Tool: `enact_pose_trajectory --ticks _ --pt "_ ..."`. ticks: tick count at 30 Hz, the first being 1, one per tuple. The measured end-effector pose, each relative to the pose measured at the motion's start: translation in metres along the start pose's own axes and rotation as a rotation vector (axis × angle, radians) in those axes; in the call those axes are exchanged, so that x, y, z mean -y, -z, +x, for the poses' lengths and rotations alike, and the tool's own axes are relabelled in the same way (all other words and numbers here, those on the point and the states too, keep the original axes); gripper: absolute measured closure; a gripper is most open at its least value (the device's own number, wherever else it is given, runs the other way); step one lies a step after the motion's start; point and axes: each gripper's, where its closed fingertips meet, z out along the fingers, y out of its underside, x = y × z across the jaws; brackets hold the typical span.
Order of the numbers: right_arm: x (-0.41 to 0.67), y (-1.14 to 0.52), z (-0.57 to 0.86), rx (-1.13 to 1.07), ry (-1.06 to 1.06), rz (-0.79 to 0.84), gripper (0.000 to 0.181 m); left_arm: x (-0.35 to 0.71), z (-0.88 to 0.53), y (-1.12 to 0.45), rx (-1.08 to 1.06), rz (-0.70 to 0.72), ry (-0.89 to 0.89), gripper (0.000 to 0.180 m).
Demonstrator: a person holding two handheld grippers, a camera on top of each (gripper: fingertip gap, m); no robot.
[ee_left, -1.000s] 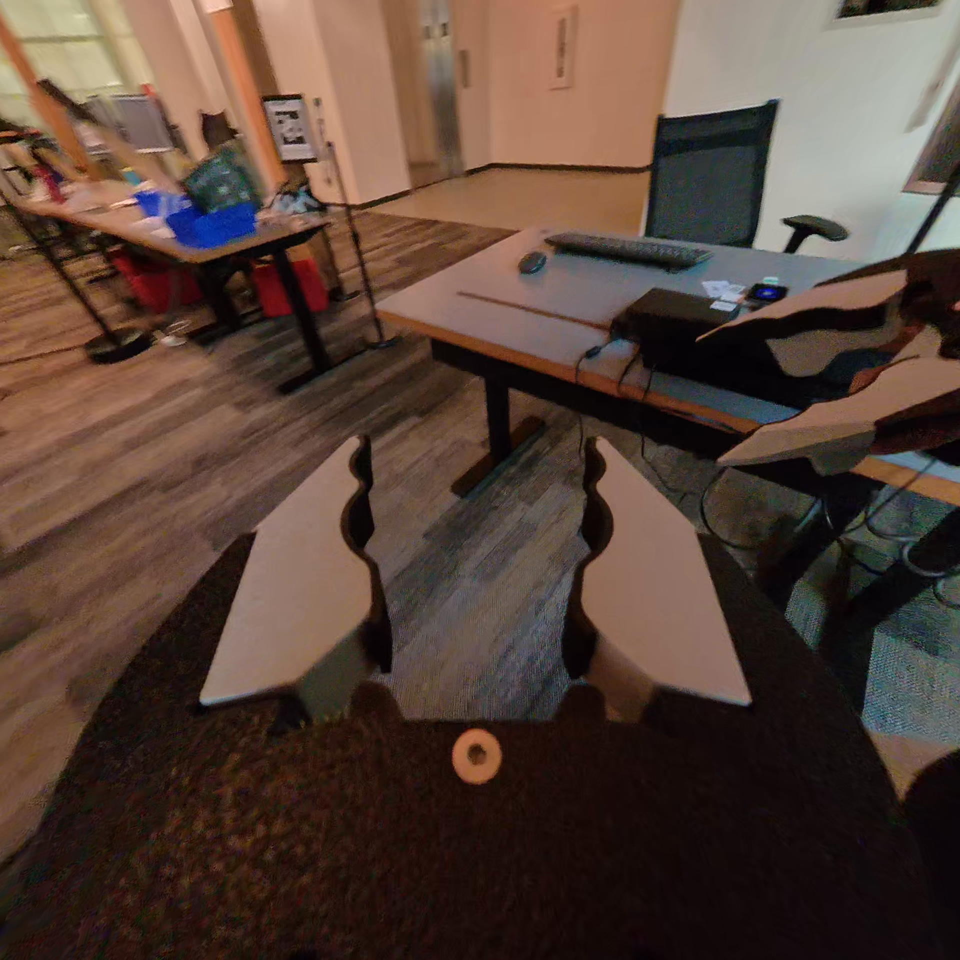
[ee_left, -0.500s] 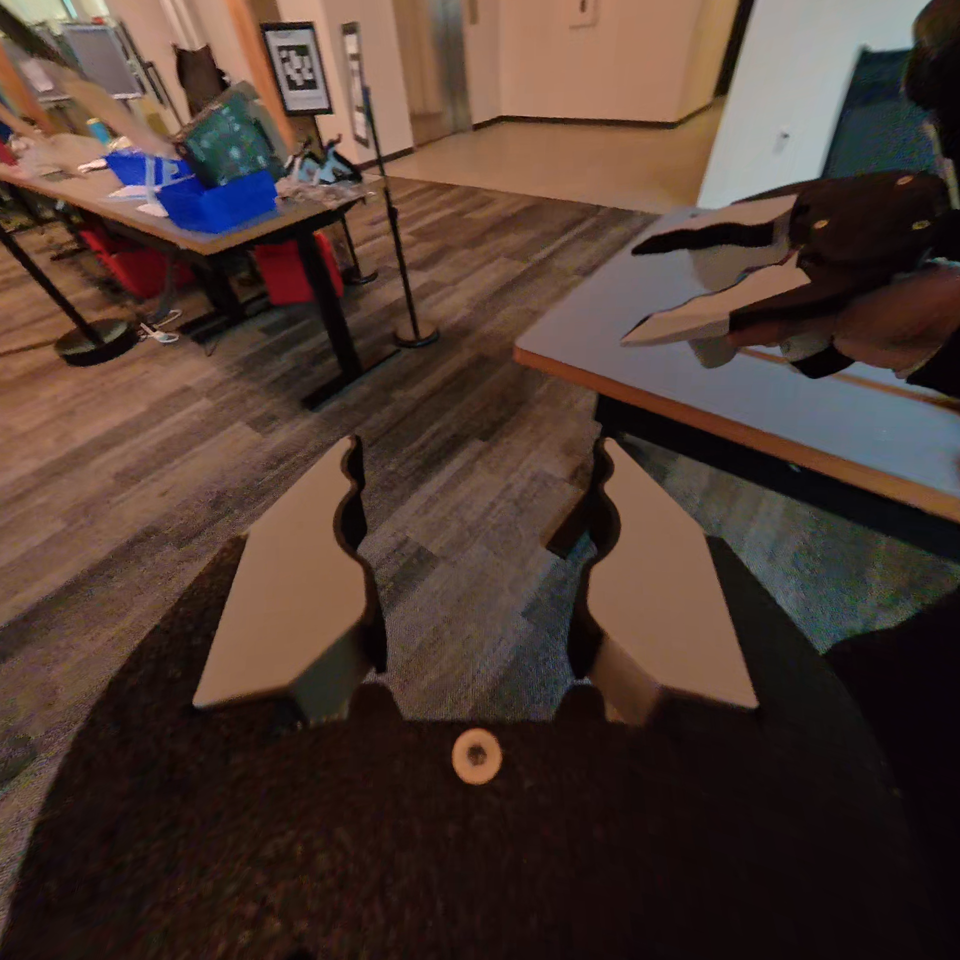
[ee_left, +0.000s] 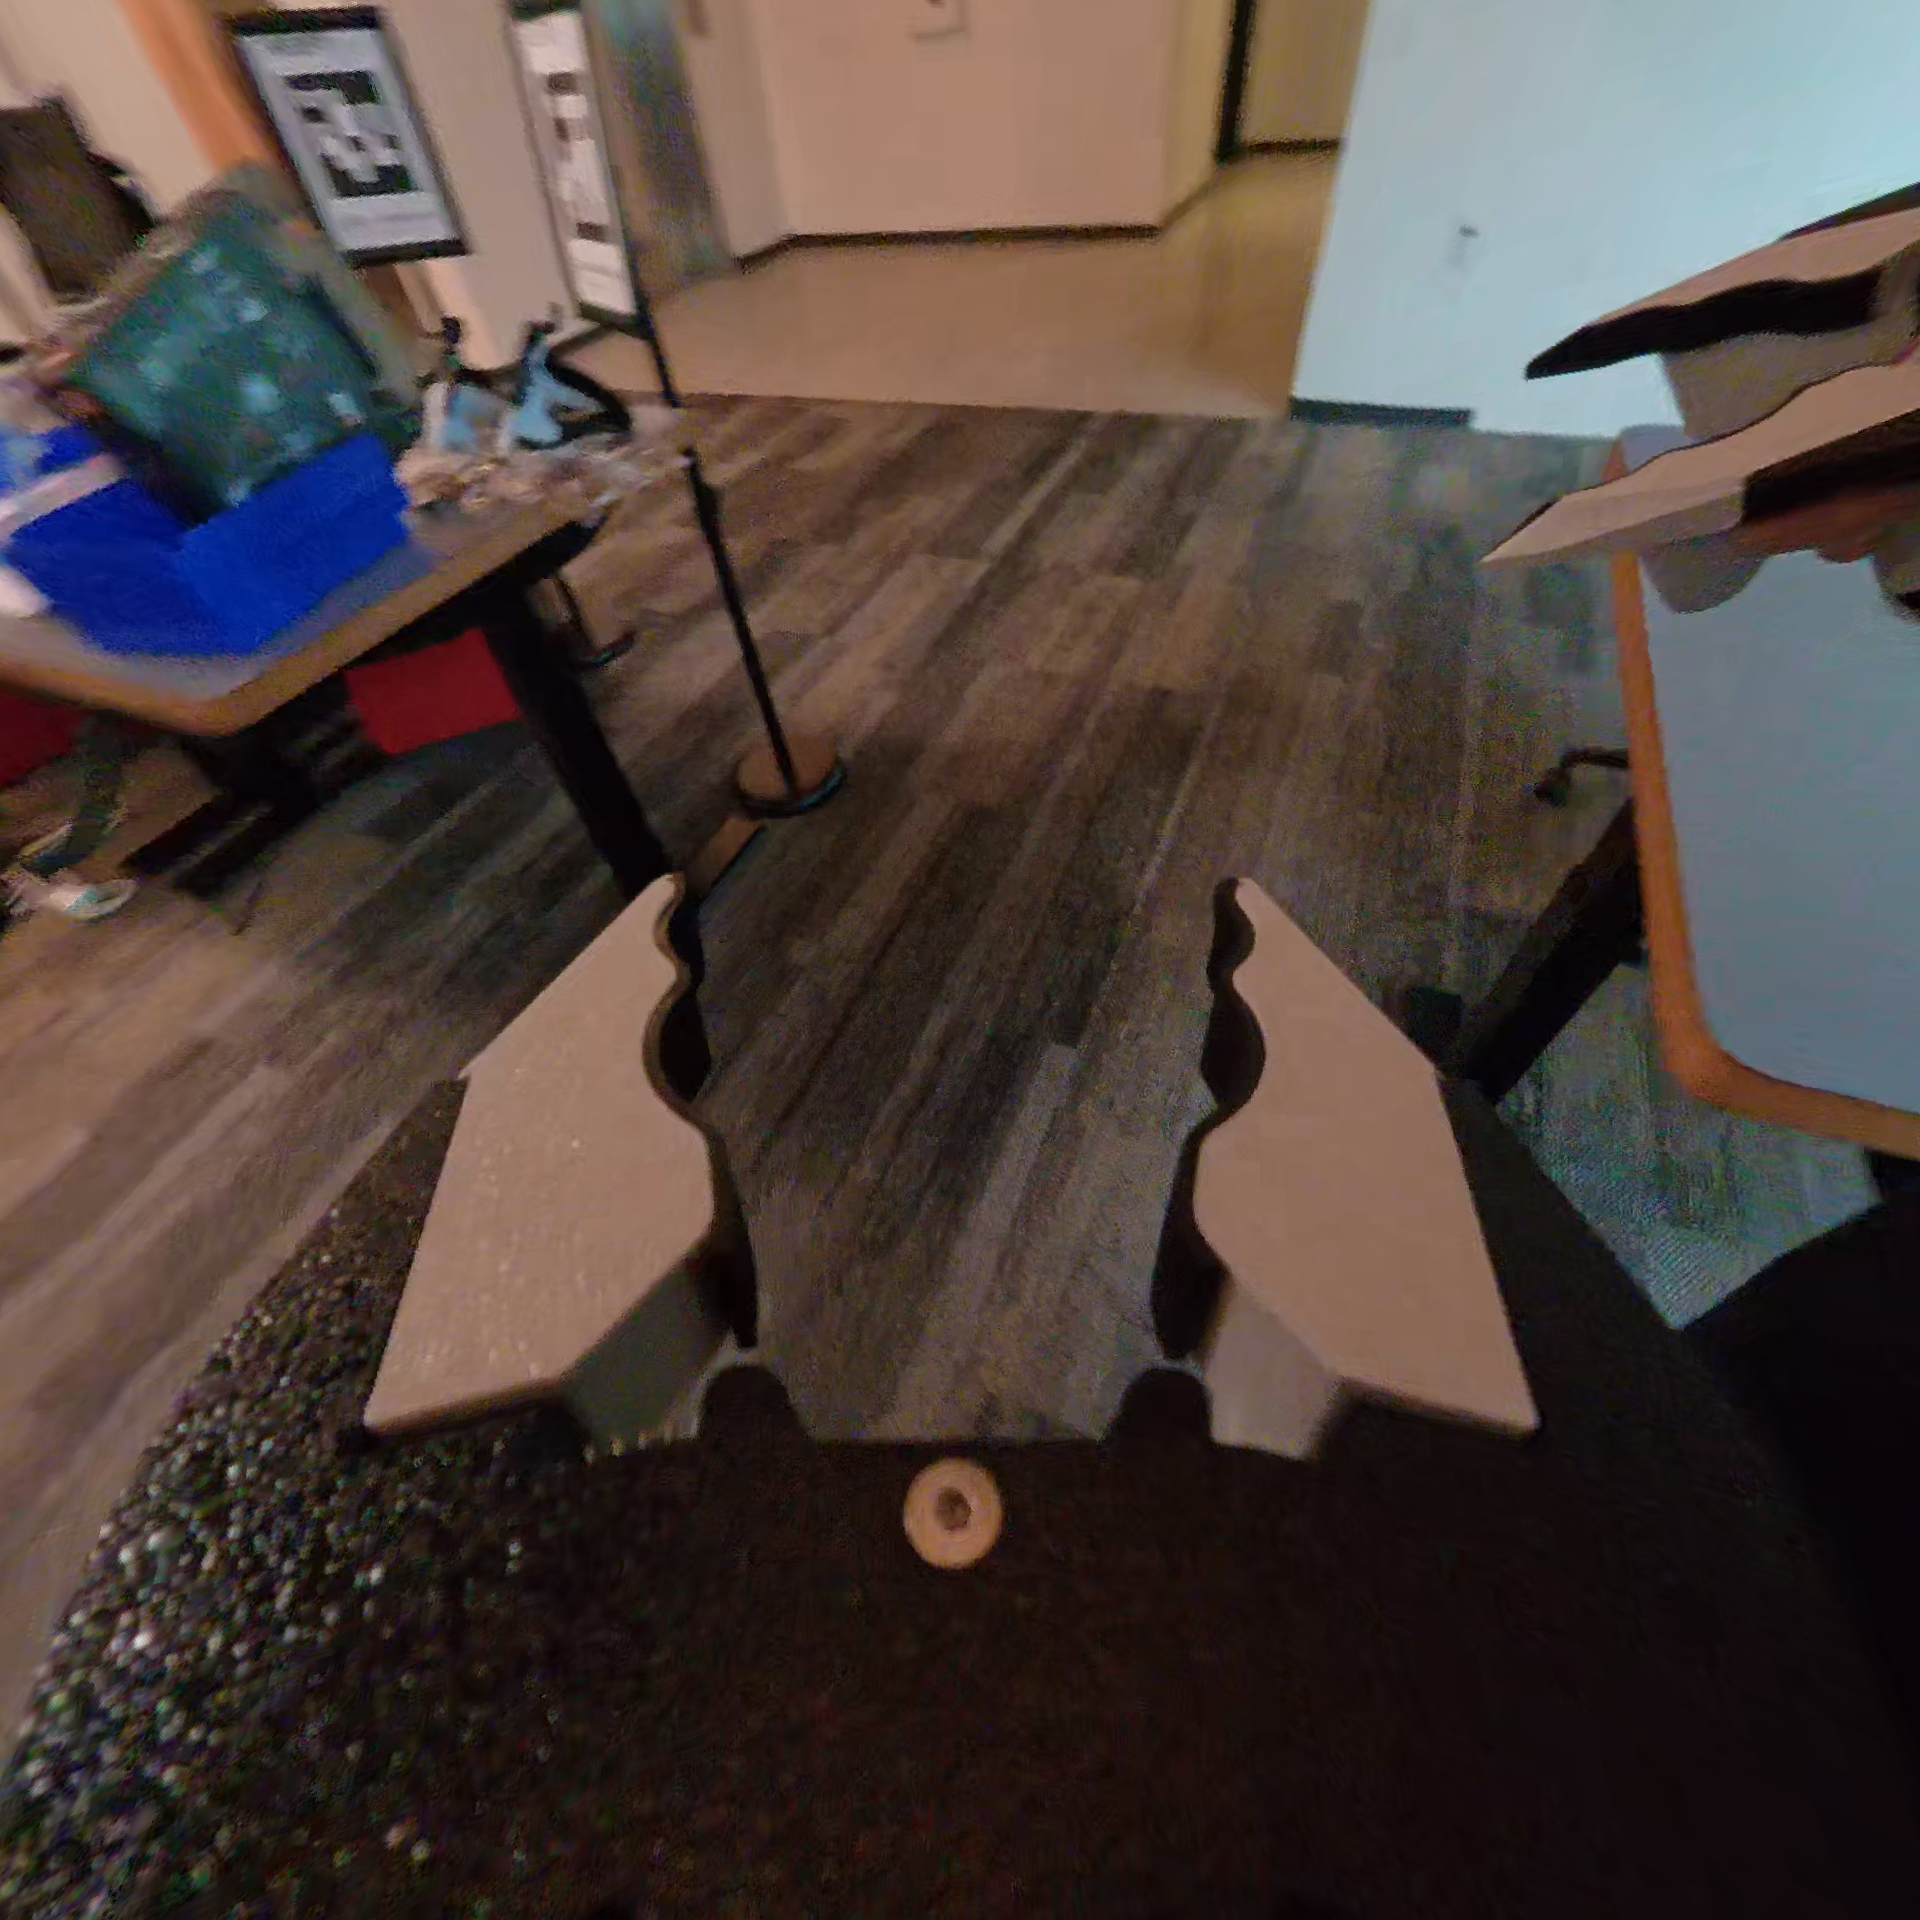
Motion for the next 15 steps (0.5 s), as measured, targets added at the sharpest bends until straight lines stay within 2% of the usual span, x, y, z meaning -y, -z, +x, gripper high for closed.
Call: enact_pose_trajectory --ticks 5,9,13,15 --pt "-0.006 -0.044 0.105 -0.241 -0.238 -0.096 0.092 0.093 -0.062 -0.195 -0.237 -0.020 -0.104 0.091" --pt "-0.039 -0.083 0.175 -0.391 -0.329 -0.154 0.107 0.153 -0.060 -0.339 -0.491 0.006 -0.143 0.097" --pt "-0.078 -0.154 0.266 -0.451 -0.380 -0.176 0.120 0.186 -0.046 -0.476 -0.620 0.059 -0.246 0.102" --pt "-0.088 -0.200 0.328 -0.436 -0.367 -0.186 0.124 0.206 -0.036 -0.542 -0.675 0.095 -0.248 0.111"
